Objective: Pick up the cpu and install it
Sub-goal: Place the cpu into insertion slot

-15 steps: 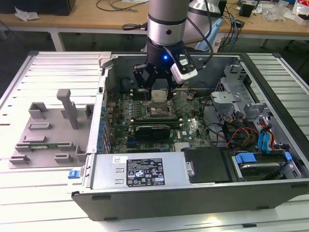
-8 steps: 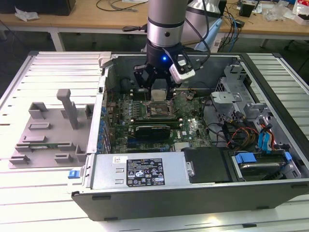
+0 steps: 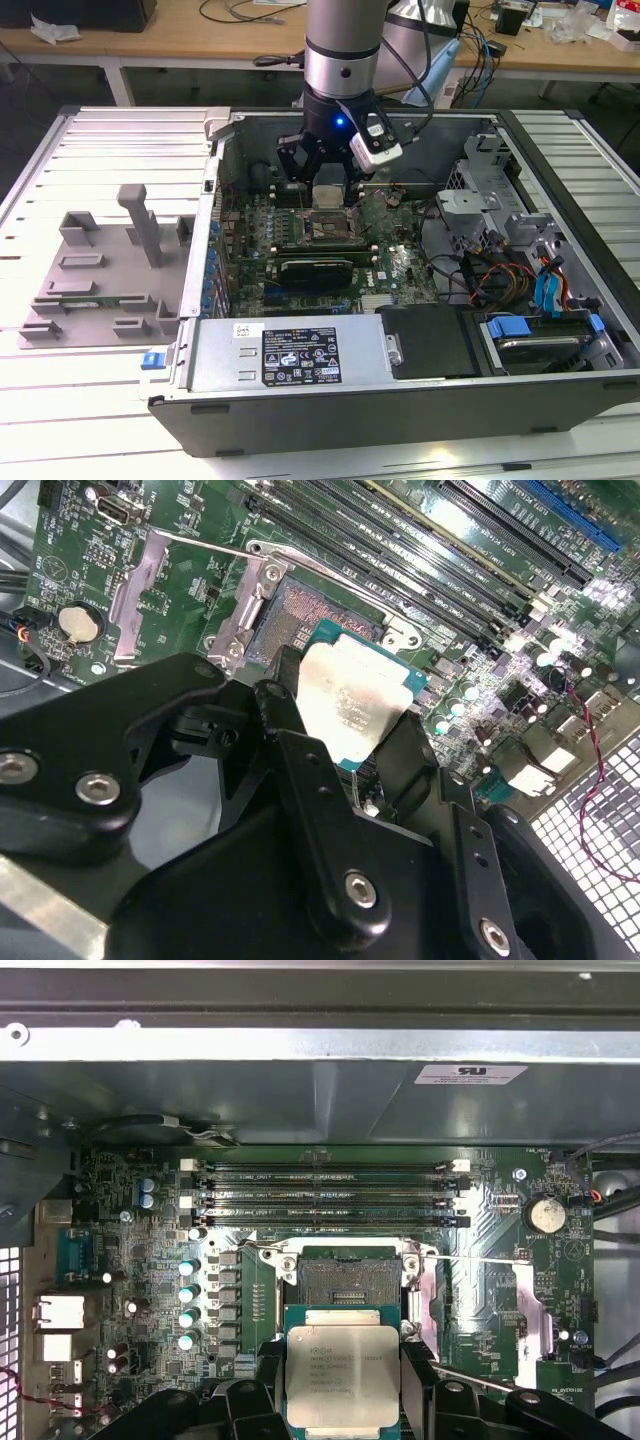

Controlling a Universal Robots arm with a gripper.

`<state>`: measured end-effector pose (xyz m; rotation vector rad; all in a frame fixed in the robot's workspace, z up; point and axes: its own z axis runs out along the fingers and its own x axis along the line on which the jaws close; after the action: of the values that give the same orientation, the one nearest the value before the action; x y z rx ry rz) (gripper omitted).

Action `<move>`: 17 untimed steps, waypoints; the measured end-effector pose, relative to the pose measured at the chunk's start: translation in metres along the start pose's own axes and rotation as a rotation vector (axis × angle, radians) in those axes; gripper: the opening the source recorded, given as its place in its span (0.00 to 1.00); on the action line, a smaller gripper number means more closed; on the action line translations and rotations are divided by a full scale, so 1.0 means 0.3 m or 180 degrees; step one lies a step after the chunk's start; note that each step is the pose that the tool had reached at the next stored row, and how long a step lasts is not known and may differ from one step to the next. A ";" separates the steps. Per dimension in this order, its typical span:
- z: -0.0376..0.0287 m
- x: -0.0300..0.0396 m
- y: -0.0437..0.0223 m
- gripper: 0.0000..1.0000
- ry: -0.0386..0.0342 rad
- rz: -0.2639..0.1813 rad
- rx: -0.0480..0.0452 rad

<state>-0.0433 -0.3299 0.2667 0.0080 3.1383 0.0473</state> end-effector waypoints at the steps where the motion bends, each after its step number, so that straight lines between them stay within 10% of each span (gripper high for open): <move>1: 0.000 0.000 0.000 0.55 0.0000 0.0000 0.0000; 8: 0.000 0.000 0.000 0.55 0.0000 0.0001 0.0000; 17: 0.003 0.000 0.000 0.55 -0.0027 0.0911 0.0003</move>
<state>-0.0433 -0.3299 0.2658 0.4552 3.1009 0.0460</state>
